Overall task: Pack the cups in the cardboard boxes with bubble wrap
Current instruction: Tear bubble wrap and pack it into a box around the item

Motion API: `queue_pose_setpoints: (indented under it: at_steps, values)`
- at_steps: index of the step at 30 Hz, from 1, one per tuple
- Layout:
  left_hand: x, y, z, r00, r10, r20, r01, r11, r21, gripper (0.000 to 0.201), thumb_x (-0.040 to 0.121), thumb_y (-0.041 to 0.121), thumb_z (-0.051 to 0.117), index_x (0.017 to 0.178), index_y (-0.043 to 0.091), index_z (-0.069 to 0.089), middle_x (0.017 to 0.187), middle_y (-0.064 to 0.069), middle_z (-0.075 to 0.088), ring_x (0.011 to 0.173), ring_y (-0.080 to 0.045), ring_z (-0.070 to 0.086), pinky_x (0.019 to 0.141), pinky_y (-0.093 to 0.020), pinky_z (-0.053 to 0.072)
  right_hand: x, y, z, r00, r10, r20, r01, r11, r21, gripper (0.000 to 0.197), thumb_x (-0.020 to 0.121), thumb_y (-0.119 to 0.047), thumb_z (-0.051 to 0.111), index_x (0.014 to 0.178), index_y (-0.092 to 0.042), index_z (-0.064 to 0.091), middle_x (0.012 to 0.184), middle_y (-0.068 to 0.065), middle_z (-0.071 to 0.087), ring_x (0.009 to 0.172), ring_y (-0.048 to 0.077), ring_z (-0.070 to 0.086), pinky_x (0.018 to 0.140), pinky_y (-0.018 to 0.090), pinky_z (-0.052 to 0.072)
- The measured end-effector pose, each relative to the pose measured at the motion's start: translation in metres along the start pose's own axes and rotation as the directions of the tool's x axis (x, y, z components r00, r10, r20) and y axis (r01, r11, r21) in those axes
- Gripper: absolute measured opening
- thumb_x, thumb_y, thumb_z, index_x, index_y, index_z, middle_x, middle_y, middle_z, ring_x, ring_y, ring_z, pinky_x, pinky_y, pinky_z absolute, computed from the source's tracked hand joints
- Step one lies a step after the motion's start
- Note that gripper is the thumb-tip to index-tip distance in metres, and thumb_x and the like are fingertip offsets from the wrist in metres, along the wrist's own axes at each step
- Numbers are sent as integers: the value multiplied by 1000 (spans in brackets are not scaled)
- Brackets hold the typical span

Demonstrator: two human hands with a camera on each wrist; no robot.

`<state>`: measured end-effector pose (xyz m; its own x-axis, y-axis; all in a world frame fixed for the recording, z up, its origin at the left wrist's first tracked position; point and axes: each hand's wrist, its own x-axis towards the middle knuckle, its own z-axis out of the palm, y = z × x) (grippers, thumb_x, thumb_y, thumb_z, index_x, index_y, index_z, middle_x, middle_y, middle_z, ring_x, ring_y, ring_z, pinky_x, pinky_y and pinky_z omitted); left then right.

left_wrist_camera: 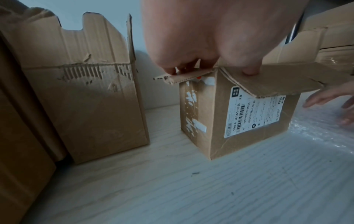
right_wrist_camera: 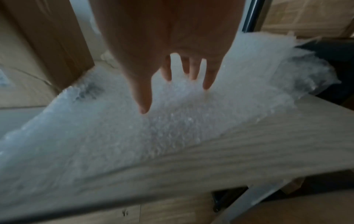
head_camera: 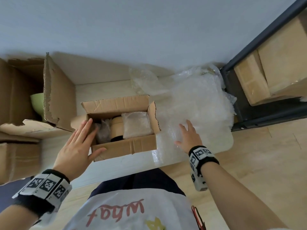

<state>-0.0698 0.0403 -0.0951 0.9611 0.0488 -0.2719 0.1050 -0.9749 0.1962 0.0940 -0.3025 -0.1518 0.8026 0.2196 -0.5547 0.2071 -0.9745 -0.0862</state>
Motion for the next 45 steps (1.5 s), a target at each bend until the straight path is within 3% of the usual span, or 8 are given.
queue_pose_setpoints:
  at_steps: [6, 15, 23, 29, 32, 36, 40, 45]
  values:
    - [-3, 0, -2, 1000, -7, -23, 6, 998, -55, 95, 82, 75, 12, 140, 6, 42, 157, -6, 7, 144, -19, 9, 115, -39, 15, 6, 6, 9, 971, -81, -223, 56, 992, -114, 58, 88, -25, 63, 139, -15, 38, 152, 12, 23, 135, 26, 32, 116, 39, 16]
    - [-2, -5, 1, 991, -137, -4, 133, 971, -200, 95, 77, 60, 48, 151, 14, 11, 157, 5, -7, 144, -26, 16, 111, -46, 29, 18, 17, -19, 927, -126, -352, 156, 986, 59, 21, 94, -12, 51, 105, -8, 67, 112, 8, 62, 96, 27, 58, 90, 32, 39]
    - [-1, -7, 1, 987, -160, 19, 160, 952, -260, 99, 73, 62, 50, 151, 15, 12, 158, 7, -4, 143, -26, 21, 109, -45, 34, 0, 23, -78, 833, 46, -552, 181, 919, 350, 23, 99, -19, 49, 105, -3, 64, 96, 12, 68, 87, 27, 63, 73, 33, 49]
    - [2, 4, -18, 990, -106, -89, 82, 967, -243, 92, 72, 52, 61, 147, 10, 27, 157, -6, 13, 142, -28, 21, 112, -48, 26, -21, 16, -140, 709, 175, -683, 343, 760, 551, 18, 95, -16, 54, 102, -3, 64, 91, 3, 62, 86, 11, 57, 70, 3, 37]
    - [13, 22, -44, 978, -38, -204, -26, 952, -305, 88, 72, 47, 67, 146, 15, 31, 155, 0, 17, 140, -22, 23, 111, -40, 23, -32, 0, -166, 690, 165, -704, 474, 632, 613, 9, 93, -13, 57, 95, -9, 64, 85, -1, 63, 77, -5, 56, 71, 4, 39]
    - [31, 56, -95, 972, -25, -235, -107, 841, -530, 94, 67, 68, 53, 147, 32, 20, 150, 17, 20, 131, 3, 22, 106, -25, 24, -45, -27, -193, 694, 138, -706, 593, 446, 670, 9, 93, -15, 59, 99, -15, 66, 91, -6, 67, 83, -4, 63, 77, 11, 49]
    - [53, 95, -139, 995, -5, -104, -77, 630, -773, 109, 60, 75, 61, 149, 33, 13, 147, 5, 39, 124, -1, 42, 101, -18, 34, -47, -61, -204, 716, 175, -675, 614, 303, 729, 7, 88, -19, 66, 91, -25, 67, 90, -10, 70, 85, -1, 65, 77, 14, 50]
    - [79, 132, -173, 989, -54, -139, -122, 248, -961, 87, 67, 47, 79, 139, 20, 37, 127, 11, 58, 116, -5, 57, 95, -21, 47, -46, -101, -194, 804, 88, -588, 565, 192, 802, 18, 88, -23, 67, 96, -6, 66, 91, 3, 74, 87, 12, 70, 80, 31, 55]
